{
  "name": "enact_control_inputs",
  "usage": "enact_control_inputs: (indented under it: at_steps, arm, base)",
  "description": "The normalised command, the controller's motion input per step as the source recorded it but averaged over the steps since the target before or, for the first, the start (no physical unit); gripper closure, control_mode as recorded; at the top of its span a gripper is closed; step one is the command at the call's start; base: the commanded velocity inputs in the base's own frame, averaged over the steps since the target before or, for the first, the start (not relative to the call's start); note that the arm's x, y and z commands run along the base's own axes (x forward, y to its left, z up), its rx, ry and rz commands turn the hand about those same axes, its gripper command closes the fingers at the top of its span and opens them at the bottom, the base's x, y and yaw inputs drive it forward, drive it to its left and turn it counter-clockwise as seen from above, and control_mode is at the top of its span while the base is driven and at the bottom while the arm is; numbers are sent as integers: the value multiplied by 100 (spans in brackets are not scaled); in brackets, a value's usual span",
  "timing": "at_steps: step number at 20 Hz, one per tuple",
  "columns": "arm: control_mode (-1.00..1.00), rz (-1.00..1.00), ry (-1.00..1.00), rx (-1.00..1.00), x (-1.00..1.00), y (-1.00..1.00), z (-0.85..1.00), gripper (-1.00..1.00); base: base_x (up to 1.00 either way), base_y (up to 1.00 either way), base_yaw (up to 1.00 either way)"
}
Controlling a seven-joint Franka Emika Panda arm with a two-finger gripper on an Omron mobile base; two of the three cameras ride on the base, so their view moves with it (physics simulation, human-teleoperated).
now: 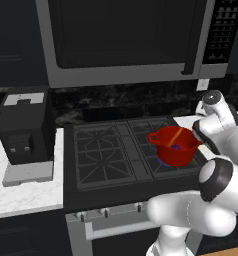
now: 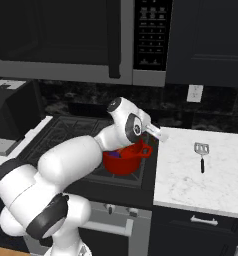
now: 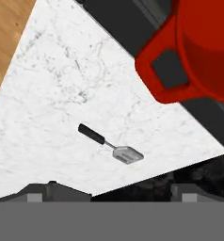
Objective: Put the eggplant and carrot in the pot. Retrieve the spatula and lightly stir the vegetables in the pot.
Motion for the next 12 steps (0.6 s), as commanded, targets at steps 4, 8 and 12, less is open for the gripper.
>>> enact_control_inputs:
  at_steps: [4, 8, 12]
  arm:
    - [-100, 0, 5, 0, -31, -100, -30, -100]
    - [-100, 1, 5, 0, -31, -100, -44, -100]
    - [-100, 9, 2, 3, -3, -100, -32, -100]
  base:
    - [0, 0, 0]
    - [0, 0, 0]
    - [0, 0, 0]
